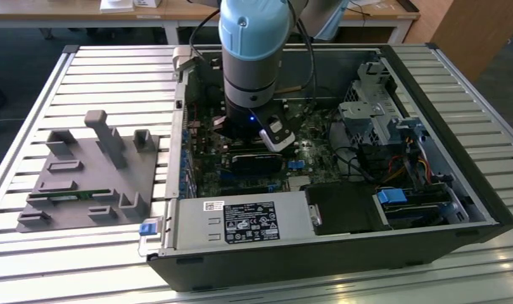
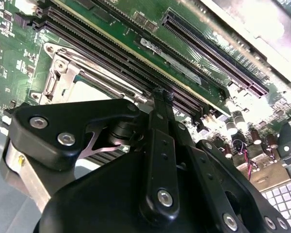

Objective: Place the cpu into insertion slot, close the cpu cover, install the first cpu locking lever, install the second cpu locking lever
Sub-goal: 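Install the second cpu locking lever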

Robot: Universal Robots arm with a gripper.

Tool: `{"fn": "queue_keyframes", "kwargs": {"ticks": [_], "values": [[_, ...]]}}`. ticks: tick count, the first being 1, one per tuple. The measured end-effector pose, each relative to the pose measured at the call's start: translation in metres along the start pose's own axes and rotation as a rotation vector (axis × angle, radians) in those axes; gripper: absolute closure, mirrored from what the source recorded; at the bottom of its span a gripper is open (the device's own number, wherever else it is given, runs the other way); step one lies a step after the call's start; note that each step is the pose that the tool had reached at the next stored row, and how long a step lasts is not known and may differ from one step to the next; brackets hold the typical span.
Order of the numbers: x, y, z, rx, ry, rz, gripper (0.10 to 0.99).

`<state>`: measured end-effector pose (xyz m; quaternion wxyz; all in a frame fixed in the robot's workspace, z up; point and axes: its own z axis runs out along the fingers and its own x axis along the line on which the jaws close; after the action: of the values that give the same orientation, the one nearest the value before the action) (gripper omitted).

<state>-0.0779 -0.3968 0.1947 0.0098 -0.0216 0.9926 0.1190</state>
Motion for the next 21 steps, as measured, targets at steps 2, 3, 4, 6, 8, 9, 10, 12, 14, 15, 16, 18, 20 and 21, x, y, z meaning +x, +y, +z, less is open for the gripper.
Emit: {"fn": "queue_keyframes", "kwargs": {"ticks": [2,3,4,6,8,9,10,12,14,15,16,18,20,21], "values": [[0.0001,-0.0002,0.0005,-0.004,-0.0001,0.000,0.965],[0.0002,-0.0003,0.0005,-0.006,-0.0001,0.000,0.965],[0.0001,-0.0003,0.0006,-0.011,-0.0003,0.000,0.965],[0.0001,-0.0002,0.0007,-0.020,-0.0008,0.000,0.965],[0.0001,-0.0002,0.0008,-0.026,-0.0012,0.000,0.965],[0.0001,-0.0001,0.0012,-0.028,-0.0018,0.000,0.965],[0.0001,-0.0001,0.0009,-0.029,-0.0018,0.000,0.965],[0.0001,-0.0002,0.0006,-0.029,-0.0014,0.000,0.965],[0.0002,-0.0002,0.0006,-0.029,-0.0012,0.000,0.965],[0.0002,-0.0003,0.0009,-0.029,-0.0012,0.000,0.965],[0.0002,-0.0004,0.0014,-0.029,-0.0012,0.000,0.965],[0.0003,-0.0006,0.0026,-0.030,-0.0015,0.000,0.965],[0.0005,-0.0010,0.0039,-0.032,-0.0015,0.000,0.965],[0.0008,-0.0012,0.0045,-0.032,-0.0015,0.000,0.965]]}}
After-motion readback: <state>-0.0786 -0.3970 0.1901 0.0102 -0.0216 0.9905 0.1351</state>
